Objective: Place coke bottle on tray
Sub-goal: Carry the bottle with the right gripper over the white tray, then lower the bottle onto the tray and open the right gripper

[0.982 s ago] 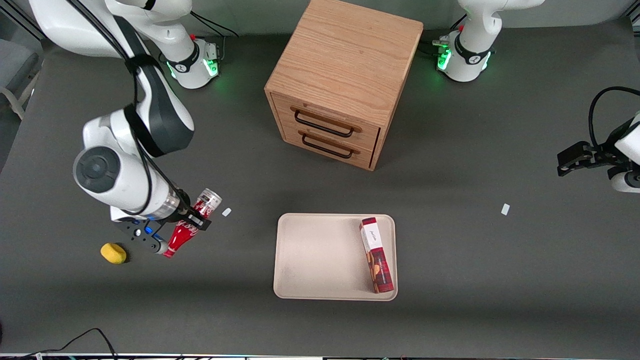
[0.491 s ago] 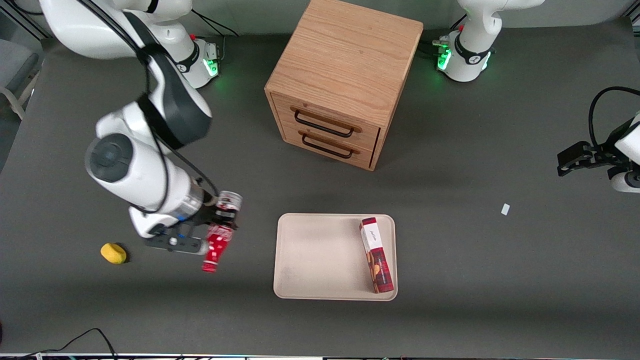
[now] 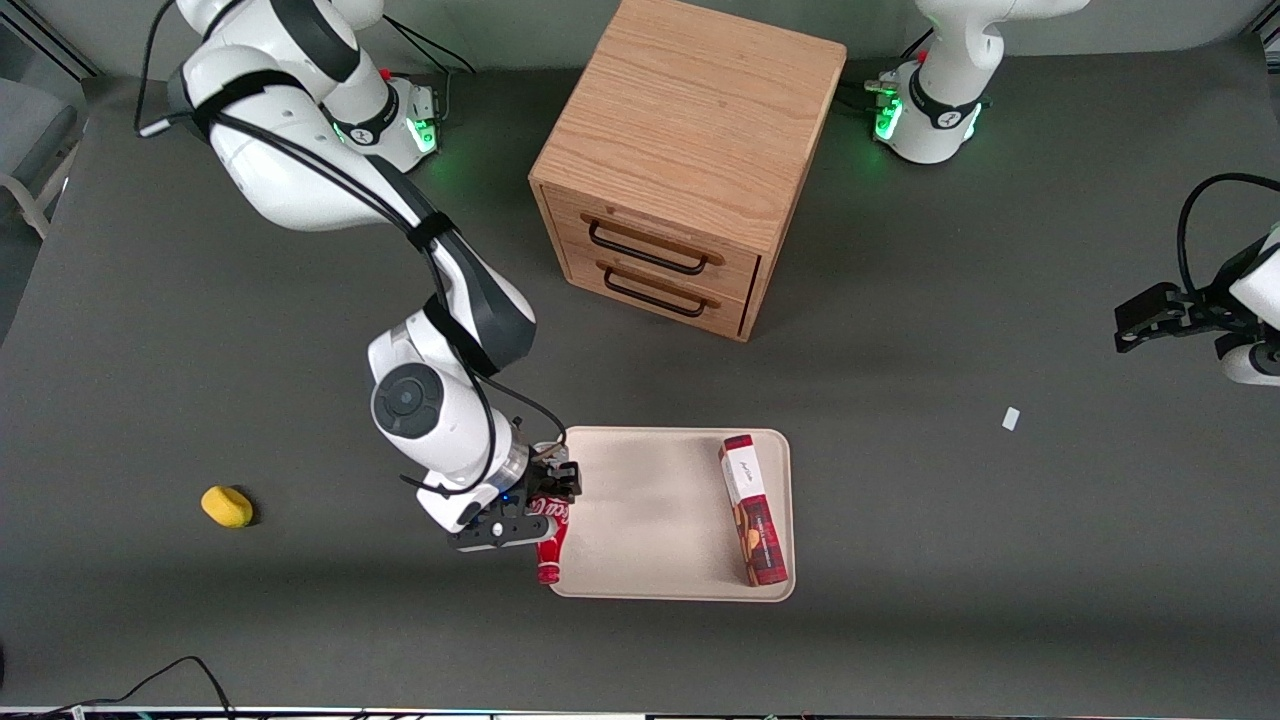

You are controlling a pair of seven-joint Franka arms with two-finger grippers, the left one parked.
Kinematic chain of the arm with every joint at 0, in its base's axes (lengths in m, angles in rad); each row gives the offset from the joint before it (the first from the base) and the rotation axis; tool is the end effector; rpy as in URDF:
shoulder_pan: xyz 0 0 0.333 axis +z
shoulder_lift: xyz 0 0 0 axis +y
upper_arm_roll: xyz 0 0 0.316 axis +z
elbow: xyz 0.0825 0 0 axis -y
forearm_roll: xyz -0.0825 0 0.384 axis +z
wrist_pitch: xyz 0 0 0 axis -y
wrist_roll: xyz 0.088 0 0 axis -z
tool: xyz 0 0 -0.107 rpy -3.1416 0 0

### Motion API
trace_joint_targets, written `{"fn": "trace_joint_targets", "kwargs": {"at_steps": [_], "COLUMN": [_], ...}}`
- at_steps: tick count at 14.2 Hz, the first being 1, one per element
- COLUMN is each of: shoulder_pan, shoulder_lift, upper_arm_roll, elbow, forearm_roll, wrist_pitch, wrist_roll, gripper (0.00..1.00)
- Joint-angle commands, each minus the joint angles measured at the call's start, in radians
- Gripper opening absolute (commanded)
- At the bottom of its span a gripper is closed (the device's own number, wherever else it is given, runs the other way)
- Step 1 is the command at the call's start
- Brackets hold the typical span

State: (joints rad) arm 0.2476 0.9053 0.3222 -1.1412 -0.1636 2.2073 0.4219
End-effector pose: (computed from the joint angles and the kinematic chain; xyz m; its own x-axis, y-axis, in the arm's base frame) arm 0.7035 0.3466 0.2898 0.9876 0.0768 0.1371 0.1005 -0.9794 -0.1752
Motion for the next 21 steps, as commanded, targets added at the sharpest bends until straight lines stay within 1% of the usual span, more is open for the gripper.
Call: {"fn": "trace_joint_targets", "kwargs": {"at_steps": [1,6,7,8,9,10,12,13,17,19,21], "shoulder_pan": [0.035,0.035,0.035,0.035,0.035,0.035,0.035,0.030,0.016,-0.017,-0.083], "shoulder_lift": [0.078,0.161,0.167,0.168,0.167,0.165,0.158,0.155,0.101,0.003,-0.141], "upper_arm_roll": [-0.002,-0.003,-0.005,-0.006,-0.012,-0.012,-0.012,-0.012,-0.012,-0.011,-0.009], "elbow": [0.061,0.058,0.057,0.054,0.051,0.048,0.046,0.046,-0.006,-0.089,-0.211], "forearm_roll": [-0.016,-0.014,-0.014,-0.014,-0.016,-0.016,-0.031,-0.057,-0.063,-0.063,-0.059], "wrist_pitch": [0.047,0.136,0.147,0.150,0.152,0.157,0.158,0.160,0.158,0.143,0.074], "wrist_roll": [-0.012,0.008,0.009,0.009,0.009,0.011,0.014,0.015,0.017,0.012,0.003], "gripper": [0.00,0.00,0.01,0.08,0.44,0.57,1.00,1.00,1.00,1.00,1.00]}}
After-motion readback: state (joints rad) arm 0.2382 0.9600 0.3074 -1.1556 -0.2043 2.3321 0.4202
